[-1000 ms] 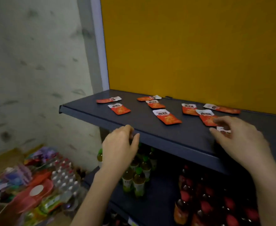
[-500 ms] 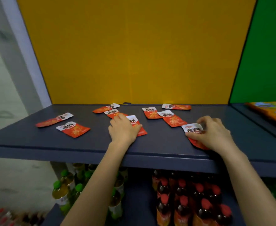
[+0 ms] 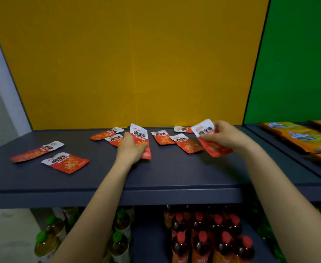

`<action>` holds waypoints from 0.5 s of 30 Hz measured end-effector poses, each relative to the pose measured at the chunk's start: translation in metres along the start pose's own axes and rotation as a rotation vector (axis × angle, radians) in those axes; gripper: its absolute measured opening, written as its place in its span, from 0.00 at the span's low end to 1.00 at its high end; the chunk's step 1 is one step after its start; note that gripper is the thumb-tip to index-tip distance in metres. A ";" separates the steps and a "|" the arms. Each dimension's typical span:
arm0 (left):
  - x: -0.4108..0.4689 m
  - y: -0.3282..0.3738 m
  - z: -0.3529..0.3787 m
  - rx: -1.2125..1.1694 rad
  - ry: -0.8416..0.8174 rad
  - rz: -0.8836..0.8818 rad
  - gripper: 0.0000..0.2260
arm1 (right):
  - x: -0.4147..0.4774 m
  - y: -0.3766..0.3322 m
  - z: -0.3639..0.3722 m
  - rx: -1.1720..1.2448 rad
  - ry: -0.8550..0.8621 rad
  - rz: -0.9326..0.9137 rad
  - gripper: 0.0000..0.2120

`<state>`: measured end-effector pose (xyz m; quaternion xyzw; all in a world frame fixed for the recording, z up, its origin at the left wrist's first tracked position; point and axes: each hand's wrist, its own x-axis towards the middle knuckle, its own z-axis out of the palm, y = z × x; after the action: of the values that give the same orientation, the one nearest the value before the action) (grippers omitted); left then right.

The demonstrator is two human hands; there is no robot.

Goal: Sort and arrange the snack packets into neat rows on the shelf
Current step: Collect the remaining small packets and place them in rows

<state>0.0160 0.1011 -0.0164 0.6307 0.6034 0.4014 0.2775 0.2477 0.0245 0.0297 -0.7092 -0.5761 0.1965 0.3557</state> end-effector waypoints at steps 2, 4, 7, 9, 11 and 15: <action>0.012 0.009 0.008 -0.088 -0.002 -0.006 0.22 | 0.011 -0.011 0.016 0.197 0.032 -0.026 0.11; 0.023 0.015 0.019 -0.115 -0.006 -0.032 0.23 | 0.025 -0.011 0.036 0.188 0.059 -0.002 0.05; 0.033 0.020 0.034 -0.112 -0.016 -0.070 0.24 | 0.047 0.005 0.060 -0.021 0.064 0.062 0.18; 0.035 0.022 0.041 -0.080 -0.016 -0.087 0.24 | 0.052 0.011 0.066 -0.118 0.048 0.123 0.27; 0.040 0.023 0.047 -0.041 -0.020 -0.105 0.25 | 0.056 0.011 0.066 -0.105 0.036 0.155 0.31; 0.047 0.031 0.057 0.009 -0.037 -0.134 0.28 | 0.067 0.010 0.058 -0.183 -0.016 0.165 0.28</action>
<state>0.0780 0.1509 -0.0127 0.5974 0.6409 0.3675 0.3119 0.2320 0.1043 -0.0080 -0.7823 -0.5339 0.1773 0.2674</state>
